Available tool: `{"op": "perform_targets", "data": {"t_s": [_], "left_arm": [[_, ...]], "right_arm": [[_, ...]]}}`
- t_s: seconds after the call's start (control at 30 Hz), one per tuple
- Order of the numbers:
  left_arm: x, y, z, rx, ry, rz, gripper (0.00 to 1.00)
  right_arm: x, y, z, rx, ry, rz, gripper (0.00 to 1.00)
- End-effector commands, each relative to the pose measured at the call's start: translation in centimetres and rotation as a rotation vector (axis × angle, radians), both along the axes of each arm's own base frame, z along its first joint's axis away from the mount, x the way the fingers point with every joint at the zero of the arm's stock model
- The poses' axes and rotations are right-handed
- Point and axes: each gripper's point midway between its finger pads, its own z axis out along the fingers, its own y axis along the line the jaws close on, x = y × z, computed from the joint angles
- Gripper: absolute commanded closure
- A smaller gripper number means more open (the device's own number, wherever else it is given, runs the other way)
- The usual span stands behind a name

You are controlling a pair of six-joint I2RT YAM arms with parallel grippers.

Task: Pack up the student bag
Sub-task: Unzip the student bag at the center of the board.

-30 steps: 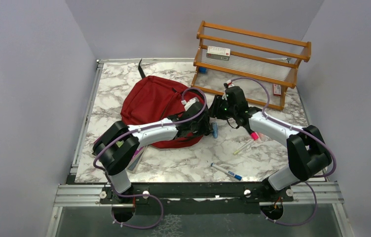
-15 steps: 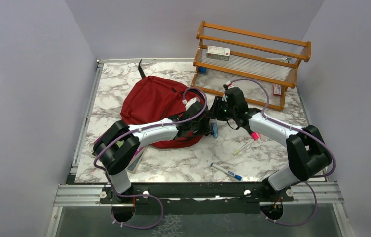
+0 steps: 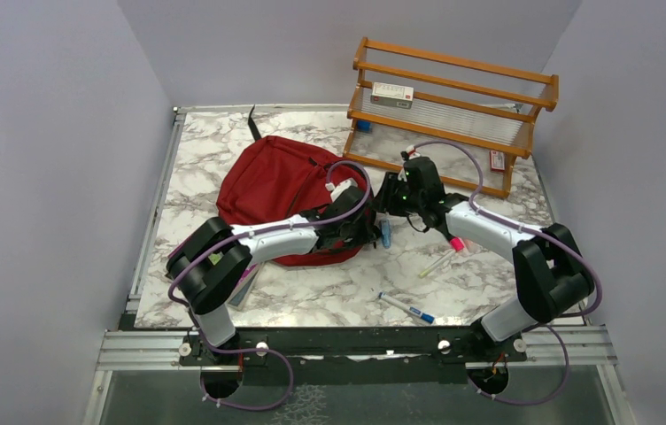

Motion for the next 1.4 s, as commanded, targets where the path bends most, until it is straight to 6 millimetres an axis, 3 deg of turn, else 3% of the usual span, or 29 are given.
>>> {"op": "perform_targets", "data": {"t_s": [0.0,0.23,0.6,0.87,1.17,1.37], "left_arm": [[-0.7,0.4,1.2,-0.014,-0.031,-0.035,1.00],[-1.1,1.2,1.2,0.002,-0.039,-0.048,1.00],[-2.0,5.0,0.1,0.088,-0.005,-0.065,1.00],[-3.0,8.8,1.1,0.150,-0.003,-0.073,1.00],[-5.2,13.8,0.9,0.181,0.064,-0.038,1.00],[-5.5,17.3,1.1,0.224,0.063,0.005,1.00]], "right_arm": [[0.9,0.9,0.1,0.027,-0.025,0.025,0.55],[1.1,2.1,-1.3,0.047,0.017,0.070,0.59],[1.7,2.0,-0.9,0.048,-0.018,0.064,0.99],[2.5,0.8,-0.7,-0.007,-0.047,0.028,1.00],[3.2,-0.3,-0.4,-0.071,-0.080,0.012,1.00],[3.7,-0.9,-0.2,-0.117,-0.100,0.001,0.99]]}}
